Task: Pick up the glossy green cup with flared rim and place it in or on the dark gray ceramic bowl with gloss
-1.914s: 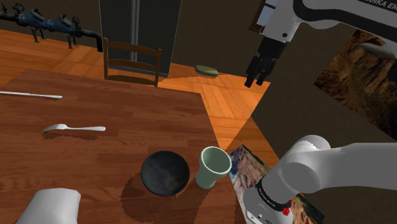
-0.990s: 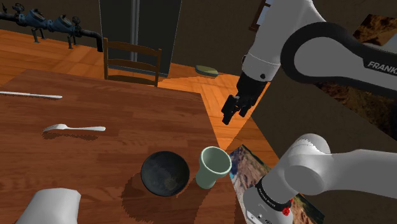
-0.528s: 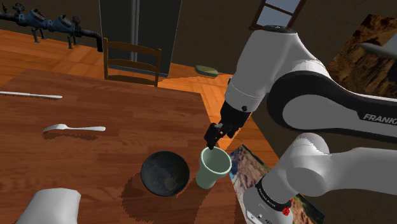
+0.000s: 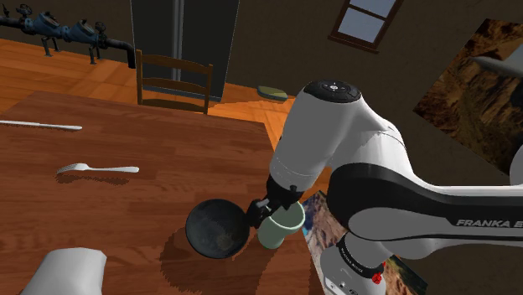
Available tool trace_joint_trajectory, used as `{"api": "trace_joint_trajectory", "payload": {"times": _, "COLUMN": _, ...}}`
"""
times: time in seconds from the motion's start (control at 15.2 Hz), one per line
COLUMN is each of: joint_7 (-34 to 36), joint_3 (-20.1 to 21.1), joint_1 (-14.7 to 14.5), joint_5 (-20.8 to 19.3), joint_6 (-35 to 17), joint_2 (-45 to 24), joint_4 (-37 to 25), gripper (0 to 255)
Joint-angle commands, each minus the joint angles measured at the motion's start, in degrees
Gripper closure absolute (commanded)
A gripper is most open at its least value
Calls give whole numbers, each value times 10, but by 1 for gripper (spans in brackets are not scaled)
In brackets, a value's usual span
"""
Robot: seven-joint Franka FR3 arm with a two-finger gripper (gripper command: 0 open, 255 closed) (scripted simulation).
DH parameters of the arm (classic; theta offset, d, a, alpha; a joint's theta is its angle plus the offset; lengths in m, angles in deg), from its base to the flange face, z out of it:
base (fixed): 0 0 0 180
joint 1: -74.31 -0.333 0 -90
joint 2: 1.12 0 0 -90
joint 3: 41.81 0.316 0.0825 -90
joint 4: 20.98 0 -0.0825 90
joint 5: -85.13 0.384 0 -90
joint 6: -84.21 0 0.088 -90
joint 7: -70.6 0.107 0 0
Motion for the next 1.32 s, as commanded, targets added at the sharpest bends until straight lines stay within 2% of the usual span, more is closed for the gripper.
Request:
{"api": "trace_joint_trajectory", "payload": {"times": 0.0, "joint_7": 2, "joint_3": 9, "joint_1": -1, "joint_5": 6, "joint_6": -17, "joint_2": -5, "joint_4": 12, "gripper": 0}}
{"api": "trace_joint_trajectory", "payload": {"times": 0.26, "joint_7": 1, "joint_3": 27, "joint_1": 0, "joint_5": 18, "joint_6": -60, "joint_2": -24, "joint_4": 37, "gripper": 0}}
{"api": "trace_joint_trajectory", "payload": {"times": 0.79, "joint_7": 1, "joint_3": 27, "joint_1": 1, "joint_5": 18, "joint_6": -60, "joint_2": -24, "joint_4": 37, "gripper": 0}}
{"api": "trace_joint_trajectory", "payload": {"times": 0.86, "joint_7": 1, "joint_3": 27, "joint_1": 1, "joint_5": 18, "joint_6": -60, "joint_2": -24, "joint_4": 37, "gripper": 255}}
{"api": "trace_joint_trajectory", "payload": {"times": 1.25, "joint_7": 1, "joint_3": 27, "joint_1": 1, "joint_5": 18, "joint_6": -60, "joint_2": -24, "joint_4": 37, "gripper": 255}}
